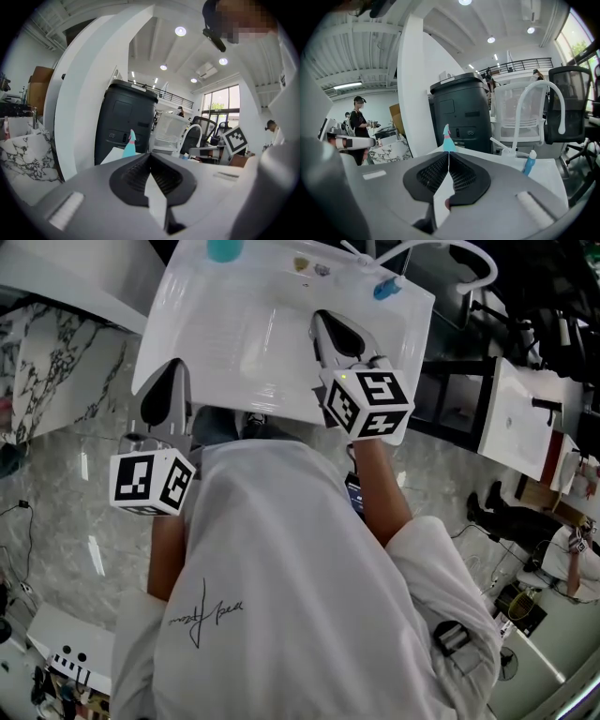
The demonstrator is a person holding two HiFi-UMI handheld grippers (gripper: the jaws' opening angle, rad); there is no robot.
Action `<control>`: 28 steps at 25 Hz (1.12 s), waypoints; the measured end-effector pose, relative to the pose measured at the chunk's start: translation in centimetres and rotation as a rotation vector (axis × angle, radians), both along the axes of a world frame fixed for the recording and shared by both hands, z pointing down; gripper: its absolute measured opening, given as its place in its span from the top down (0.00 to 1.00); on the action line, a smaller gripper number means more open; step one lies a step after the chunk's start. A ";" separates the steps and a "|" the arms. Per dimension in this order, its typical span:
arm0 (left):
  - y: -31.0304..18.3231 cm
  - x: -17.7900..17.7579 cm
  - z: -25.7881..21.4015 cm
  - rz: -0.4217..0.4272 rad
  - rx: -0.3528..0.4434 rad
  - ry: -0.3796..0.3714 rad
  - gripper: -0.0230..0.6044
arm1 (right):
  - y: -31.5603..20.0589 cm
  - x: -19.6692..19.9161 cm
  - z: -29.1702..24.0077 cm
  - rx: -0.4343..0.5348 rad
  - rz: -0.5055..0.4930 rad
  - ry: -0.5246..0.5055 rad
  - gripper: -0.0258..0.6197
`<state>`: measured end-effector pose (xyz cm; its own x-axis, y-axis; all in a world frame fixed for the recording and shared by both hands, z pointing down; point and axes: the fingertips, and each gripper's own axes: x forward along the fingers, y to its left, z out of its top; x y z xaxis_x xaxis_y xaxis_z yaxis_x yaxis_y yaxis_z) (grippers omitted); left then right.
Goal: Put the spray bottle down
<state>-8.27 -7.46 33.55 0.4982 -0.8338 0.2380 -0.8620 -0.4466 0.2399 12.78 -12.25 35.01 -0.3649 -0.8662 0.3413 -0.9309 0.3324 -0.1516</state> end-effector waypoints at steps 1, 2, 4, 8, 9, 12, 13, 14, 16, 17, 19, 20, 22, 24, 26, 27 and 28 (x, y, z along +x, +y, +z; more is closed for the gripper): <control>0.0 0.1 0.1 0.001 -0.002 0.000 0.95 | 0.2 0.0 0.1 -0.004 0.000 -0.003 0.96; 0.0 0.2 0.1 0.002 -0.004 0.000 0.95 | 0.4 0.1 0.2 -0.008 -0.001 -0.007 0.96; 0.0 0.5 0.3 0.006 -0.009 0.000 0.95 | 1.0 0.1 0.5 -0.018 -0.006 -0.011 0.96; 0.0 1.0 0.4 0.016 -0.016 -0.001 0.95 | 1.9 0.3 0.7 -0.027 -0.008 -0.013 0.97; 0.0 1.0 0.5 0.018 -0.017 -0.001 0.95 | 2.1 0.3 0.7 -0.027 -0.007 -0.016 0.97; 0.1 1.2 0.7 0.022 -0.020 -0.001 0.95 | 2.7 0.5 0.7 -0.032 -0.003 -0.024 0.97; 0.1 1.2 0.7 0.023 -0.021 0.000 0.95 | 2.9 0.5 0.8 -0.034 -0.002 -0.026 0.97; 0.1 1.2 0.8 0.025 -0.021 0.001 0.95 | 3.1 0.6 0.8 -0.037 -0.002 -0.028 0.97; 0.2 1.2 0.9 0.028 -0.023 0.000 0.95 | 3.6 0.5 0.9 -0.042 -0.006 -0.028 0.97; 0.2 1.2 0.9 0.029 -0.023 -0.001 0.95 | 3.8 0.5 0.9 -0.045 -0.008 -0.028 0.97; 0.3 1.3 1.0 0.035 -0.024 -0.002 0.95 | 4.2 0.5 1.0 -0.053 -0.014 -0.033 0.97; 0.3 1.4 0.9 0.039 -0.024 0.000 0.95 | 4.3 0.5 1.1 -0.057 -0.018 -0.043 0.97; 0.4 1.6 0.9 0.049 -0.024 0.006 0.95 | 4.5 0.3 1.1 -0.068 -0.029 -0.071 0.97; 0.5 1.9 0.8 0.062 -0.023 0.003 0.95 | 4.8 0.0 0.9 -0.073 -0.047 -0.091 0.97; 0.6 2.0 0.7 0.074 -0.023 -0.002 0.95 | 4.9 -0.2 0.6 -0.065 -0.066 -0.095 0.97; 0.5 2.1 0.7 0.077 -0.023 -0.003 0.95 | 4.9 -0.2 0.5 -0.060 -0.073 -0.091 0.97; 0.5 2.1 0.8 0.079 -0.023 -0.003 0.95 | 4.9 -0.3 0.5 -0.056 -0.078 -0.086 0.97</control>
